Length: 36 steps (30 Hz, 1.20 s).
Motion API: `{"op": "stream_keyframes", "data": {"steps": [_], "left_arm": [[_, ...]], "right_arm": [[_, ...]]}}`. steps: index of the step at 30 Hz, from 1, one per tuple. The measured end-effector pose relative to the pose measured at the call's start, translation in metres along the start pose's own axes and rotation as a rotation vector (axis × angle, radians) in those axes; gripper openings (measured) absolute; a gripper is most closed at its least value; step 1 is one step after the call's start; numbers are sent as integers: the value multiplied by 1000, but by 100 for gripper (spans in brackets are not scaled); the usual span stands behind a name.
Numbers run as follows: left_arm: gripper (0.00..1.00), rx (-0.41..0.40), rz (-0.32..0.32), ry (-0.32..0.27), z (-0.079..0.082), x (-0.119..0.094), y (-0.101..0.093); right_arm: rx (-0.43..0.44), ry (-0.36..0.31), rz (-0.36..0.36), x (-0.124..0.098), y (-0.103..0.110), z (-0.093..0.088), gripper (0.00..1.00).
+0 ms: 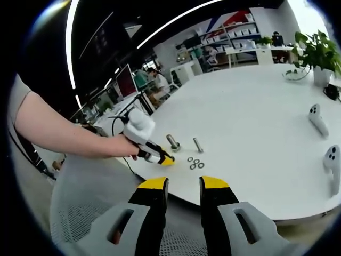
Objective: Place the washer onto the threaded stud by aligning its center hole with the stud, sliding it down to the base, and recovering from edge contact or off-axis alignment until the washer reaches the visible bottom stop.
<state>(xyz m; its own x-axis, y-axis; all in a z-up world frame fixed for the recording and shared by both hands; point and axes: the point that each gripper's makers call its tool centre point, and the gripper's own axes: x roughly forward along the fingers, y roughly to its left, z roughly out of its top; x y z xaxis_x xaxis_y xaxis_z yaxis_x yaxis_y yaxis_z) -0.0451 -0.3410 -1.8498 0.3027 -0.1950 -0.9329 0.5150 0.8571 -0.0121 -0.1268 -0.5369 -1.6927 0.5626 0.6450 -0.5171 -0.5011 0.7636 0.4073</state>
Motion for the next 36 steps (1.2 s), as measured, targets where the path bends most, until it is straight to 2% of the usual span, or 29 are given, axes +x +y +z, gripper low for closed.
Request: {"op": "stream_keyframes", "data": {"steps": [2, 3, 6, 7, 10, 16, 19, 23, 26, 36], "left_arm": [[20, -64, -23, 29, -9, -3, 4], [20, -62, -27, 34, -11, -4, 6], [20, -7, -33, 74, -21, -6, 7], [20, 35, -22, 96, -26, -9, 7], [21, 74, -15, 108, -29, -9, 5], [22, 88, -23, 125, -30, -10, 4], [23, 177, -42, 169, -33, -11, 3], [23, 158, -44, 154, -32, -12, 4], [23, 179, -41, 163, -31, -10, 4], [21, 175, -38, 185, -30, -10, 5]], "right_arm": [[3, -5, -1, 0, 0, 1, 26], [5, -7, -1, 0, 0, 1, 26], [5, -8, 0, -1, 0, 1, 26], [5, -6, 1, -1, 0, 1, 26], [3, -4, 3, 0, 1, 0, 26], [2, -4, 4, 0, 1, 1, 26], [1, -3, 3, 0, 1, 1, 26], [3, -5, 1, 0, 1, 1, 26], [3, -3, 2, 0, 1, 1, 26], [3, 3, -2, -1, 0, -1, 26]]}}
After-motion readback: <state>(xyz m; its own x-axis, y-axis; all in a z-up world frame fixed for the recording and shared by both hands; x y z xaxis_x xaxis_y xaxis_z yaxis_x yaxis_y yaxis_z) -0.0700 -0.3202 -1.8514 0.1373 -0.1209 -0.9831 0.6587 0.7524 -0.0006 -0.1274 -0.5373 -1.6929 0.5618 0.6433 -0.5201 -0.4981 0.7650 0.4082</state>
